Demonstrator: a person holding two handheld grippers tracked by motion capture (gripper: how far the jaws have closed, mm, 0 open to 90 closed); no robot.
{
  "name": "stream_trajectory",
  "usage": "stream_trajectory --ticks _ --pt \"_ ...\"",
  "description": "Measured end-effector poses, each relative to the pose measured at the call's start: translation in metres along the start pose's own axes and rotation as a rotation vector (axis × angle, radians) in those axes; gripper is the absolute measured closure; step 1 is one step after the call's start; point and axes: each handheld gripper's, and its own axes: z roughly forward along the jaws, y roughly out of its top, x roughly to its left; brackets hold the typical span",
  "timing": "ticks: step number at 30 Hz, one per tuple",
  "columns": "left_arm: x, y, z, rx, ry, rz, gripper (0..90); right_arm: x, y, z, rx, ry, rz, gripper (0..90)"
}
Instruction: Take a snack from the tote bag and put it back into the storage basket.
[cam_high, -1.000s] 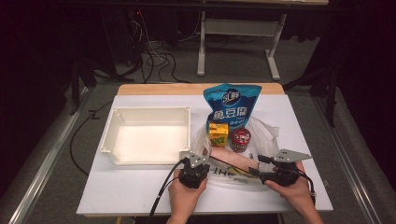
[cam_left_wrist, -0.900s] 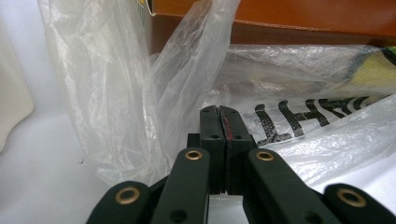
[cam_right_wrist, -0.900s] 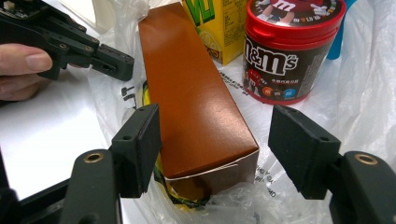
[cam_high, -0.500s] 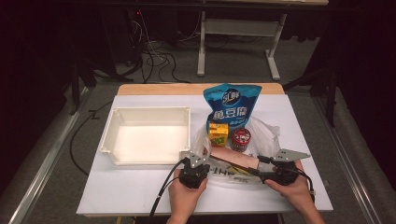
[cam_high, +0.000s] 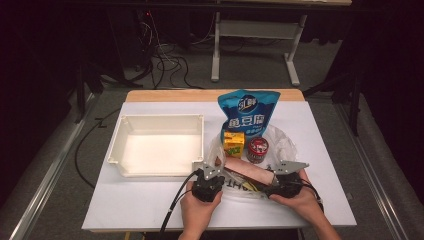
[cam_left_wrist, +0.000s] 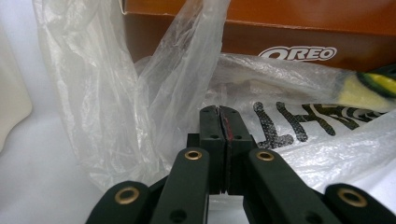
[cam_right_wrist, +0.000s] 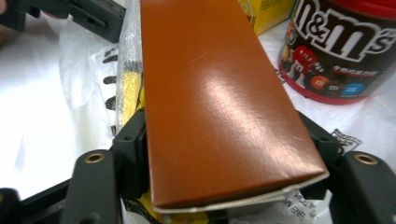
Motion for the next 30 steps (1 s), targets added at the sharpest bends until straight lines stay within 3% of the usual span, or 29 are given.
stream_trajectory --ticks 3,6,7,8,10,13,14,20,26,30 --pt "0.0 0.0 0.0 0.001 -0.001 -0.001 88.8 0.001 0.0 -0.002 -0.013 0.042 -0.003 43.4" --pt "0.001 0.0 0.0 0.007 -0.004 0.001 89.0 0.005 0.002 -0.01 -0.031 0.029 -0.039 45.2" --pt "0.0 0.0 0.0 0.003 -0.008 -0.011 89.0 0.006 0.003 -0.013 -0.039 0.028 -0.039 45.4" --pt "-0.004 -0.001 0.002 -0.025 -0.016 -0.065 89.1 0.008 0.004 -0.018 -0.05 0.026 -0.041 45.5" --pt "-0.001 0.0 0.001 -0.018 -0.007 -0.035 89.3 0.012 0.007 -0.027 -0.07 0.019 -0.032 45.6" --pt "-0.002 0.0 0.001 -0.023 -0.006 -0.04 89.4 0.017 0.01 -0.04 -0.087 -0.01 -0.037 45.8" --pt "0.001 0.0 0.0 0.0 -0.002 -0.007 89.4 0.019 0.01 -0.044 -0.086 -0.019 -0.039 45.9" --pt "0.001 0.0 0.0 0.0 -0.002 -0.008 89.5 0.011 0.006 -0.065 -0.146 -0.03 0.008 45.9" --pt "0.0 0.0 0.0 0.004 -0.011 -0.021 89.5 0.013 0.011 -0.074 -0.172 -0.03 0.002 46.0" --pt "-0.003 -0.001 -0.002 -0.023 0.004 0.021 88.1 0.017 0.018 -0.078 -0.194 -0.029 0.009 46.0"
